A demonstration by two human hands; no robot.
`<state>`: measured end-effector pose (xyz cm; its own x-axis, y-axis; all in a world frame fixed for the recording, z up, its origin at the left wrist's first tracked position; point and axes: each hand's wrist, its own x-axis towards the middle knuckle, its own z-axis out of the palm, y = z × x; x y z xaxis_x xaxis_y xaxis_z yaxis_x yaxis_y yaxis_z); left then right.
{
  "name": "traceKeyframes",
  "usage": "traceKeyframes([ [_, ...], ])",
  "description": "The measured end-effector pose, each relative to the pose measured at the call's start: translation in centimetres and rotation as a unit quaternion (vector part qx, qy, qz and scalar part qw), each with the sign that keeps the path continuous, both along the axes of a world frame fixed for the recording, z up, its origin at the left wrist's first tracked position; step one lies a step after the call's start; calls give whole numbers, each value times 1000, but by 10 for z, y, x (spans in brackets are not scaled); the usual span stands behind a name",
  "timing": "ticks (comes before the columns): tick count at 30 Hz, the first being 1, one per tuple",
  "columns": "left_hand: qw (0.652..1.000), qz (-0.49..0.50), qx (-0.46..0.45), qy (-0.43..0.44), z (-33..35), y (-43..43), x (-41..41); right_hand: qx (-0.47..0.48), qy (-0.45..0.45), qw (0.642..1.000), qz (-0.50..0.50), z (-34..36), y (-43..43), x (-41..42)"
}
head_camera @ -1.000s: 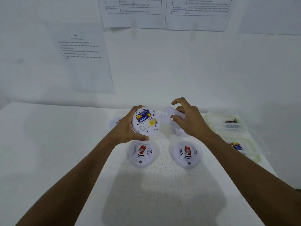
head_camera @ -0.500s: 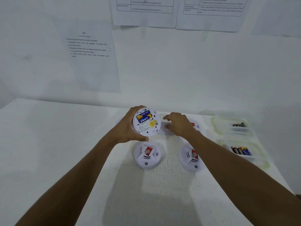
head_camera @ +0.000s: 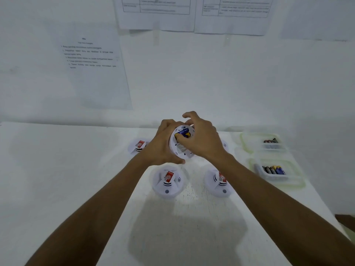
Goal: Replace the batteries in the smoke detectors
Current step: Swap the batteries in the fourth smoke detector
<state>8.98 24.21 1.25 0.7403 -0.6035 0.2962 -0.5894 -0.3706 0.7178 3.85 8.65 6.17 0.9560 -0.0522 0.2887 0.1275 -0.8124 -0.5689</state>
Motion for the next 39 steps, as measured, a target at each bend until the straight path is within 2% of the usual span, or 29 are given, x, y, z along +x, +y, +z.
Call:
traceKeyframes([
  [9, 1000, -17, 9, -8, -2, 4, -4, -24, -22, 997, -74, 1, 21, -20],
  [17, 996, -78, 34, -11, -5, -5, -13, 11, -58, 984, -166, -6, 10, -42],
  [23, 997, -80, 11, -5, 5, -47, -30, -30, -54, 990, -130, -1, -25, -57],
  [31, 998, -54, 31, 20, 6, -109, -58, -8, -48, 990, -133, -4, -80, -74],
  [35, 998, -32, 32, 43, -4, -129, -63, -28, -58, 994, -86, -12, -110, -83],
  [39, 997, -27, -7, 67, -6, -144, -72, -34, -102, 994, -8, -21, -141, -84],
])
